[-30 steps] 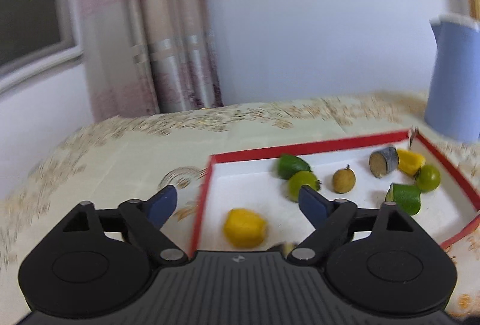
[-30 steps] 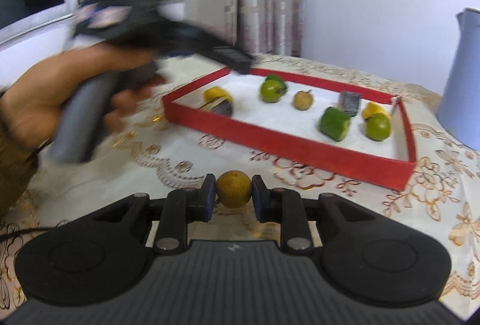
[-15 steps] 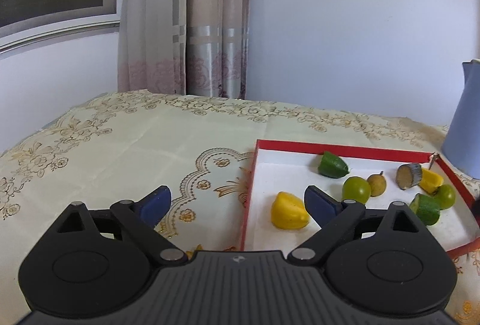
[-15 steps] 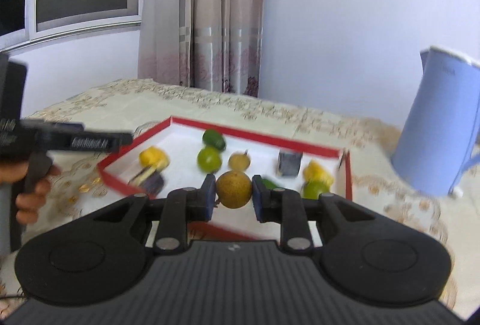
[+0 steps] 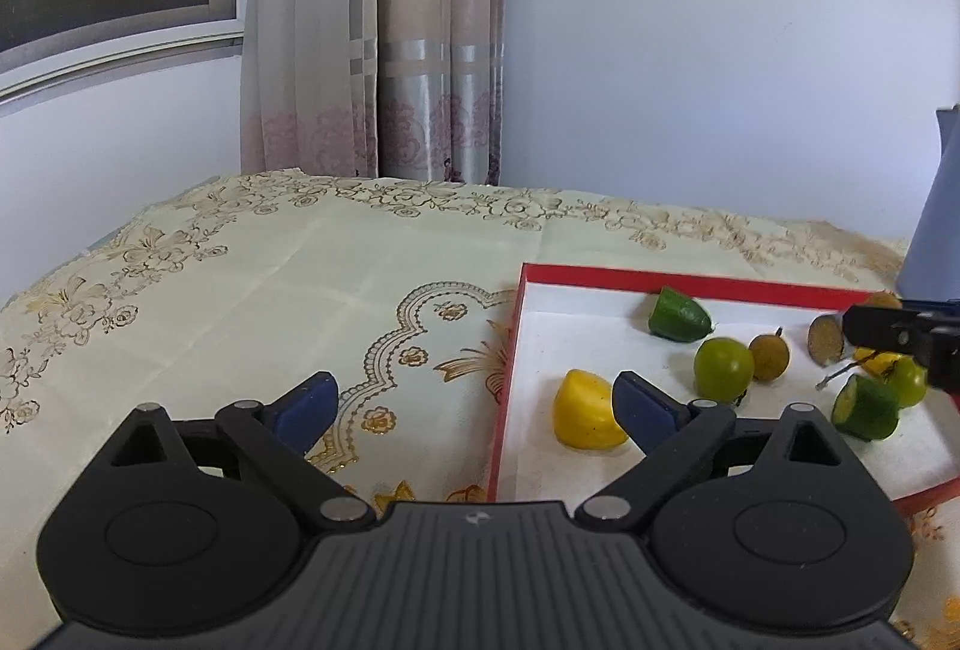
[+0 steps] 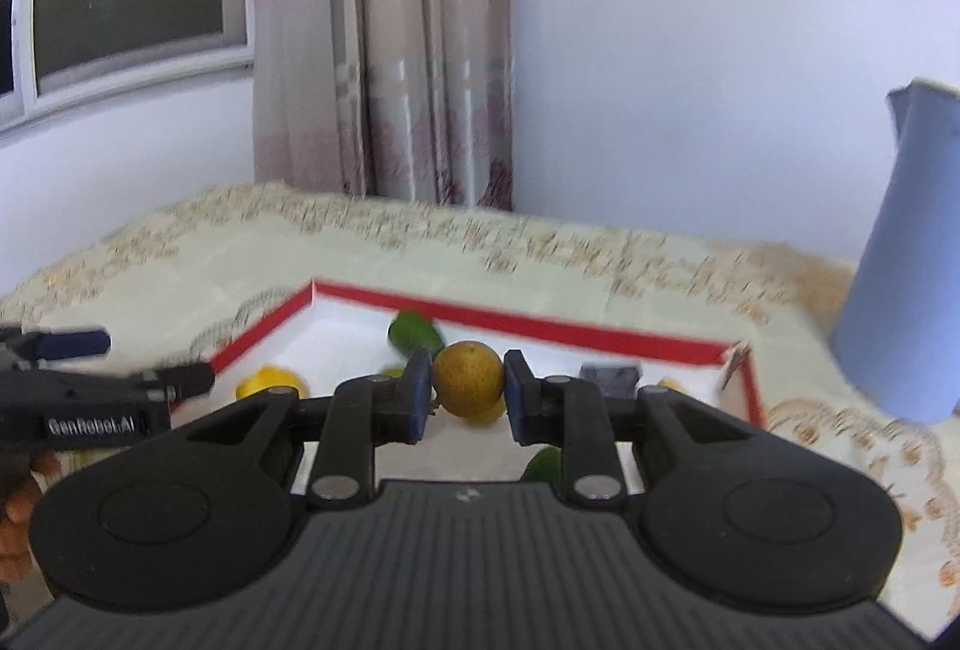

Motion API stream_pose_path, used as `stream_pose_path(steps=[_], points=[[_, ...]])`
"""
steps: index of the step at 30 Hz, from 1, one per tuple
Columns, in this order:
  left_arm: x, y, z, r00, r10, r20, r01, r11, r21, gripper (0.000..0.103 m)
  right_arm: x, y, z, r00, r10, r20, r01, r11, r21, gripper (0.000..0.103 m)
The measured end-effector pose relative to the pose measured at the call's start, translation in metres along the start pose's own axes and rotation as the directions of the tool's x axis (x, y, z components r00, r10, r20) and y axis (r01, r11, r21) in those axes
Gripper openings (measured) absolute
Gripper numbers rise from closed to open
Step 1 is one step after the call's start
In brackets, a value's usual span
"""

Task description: Organize fruits

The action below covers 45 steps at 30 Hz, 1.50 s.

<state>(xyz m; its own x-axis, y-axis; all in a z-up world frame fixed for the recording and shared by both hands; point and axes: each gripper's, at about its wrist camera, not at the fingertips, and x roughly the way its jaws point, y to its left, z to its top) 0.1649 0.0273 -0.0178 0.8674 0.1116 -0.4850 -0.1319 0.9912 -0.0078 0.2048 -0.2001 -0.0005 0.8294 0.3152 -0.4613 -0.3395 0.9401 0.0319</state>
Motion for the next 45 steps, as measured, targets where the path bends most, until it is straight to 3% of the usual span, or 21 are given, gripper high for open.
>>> stream_pose_path(steps=[33, 37, 41, 45], points=[[0.006, -0.005, -0.003, 1.000, -0.003, -0.027, 0.004, 1.000, 0.027, 0.099, 0.026, 0.002, -0.018, 0.997, 0.000, -0.076, -0.001, 1.000, -0.006, 0.025], [0.006, -0.007, -0.004, 1.000, -0.010, -0.026, 0.011, 0.999, 0.032, 0.099, 0.026, 0.001, -0.017, 0.997, -0.001, -0.075, 0.000, 1.000, -0.004, 0.025], [0.006, -0.007, -0.004, 0.999, -0.014, -0.030, 0.015, 0.999, 0.031, 0.099, 0.024, 0.000, -0.016, 0.998, -0.009, -0.067, 0.009, 1.000, 0.002, 0.033], [0.006, -0.006, -0.003, 0.999, -0.017, -0.033, 0.017, 1.000, 0.024, 0.099, 0.007, -0.005, -0.004, 1.000, -0.010, 0.001, 0.010, 0.998, 0.054, 0.033]])
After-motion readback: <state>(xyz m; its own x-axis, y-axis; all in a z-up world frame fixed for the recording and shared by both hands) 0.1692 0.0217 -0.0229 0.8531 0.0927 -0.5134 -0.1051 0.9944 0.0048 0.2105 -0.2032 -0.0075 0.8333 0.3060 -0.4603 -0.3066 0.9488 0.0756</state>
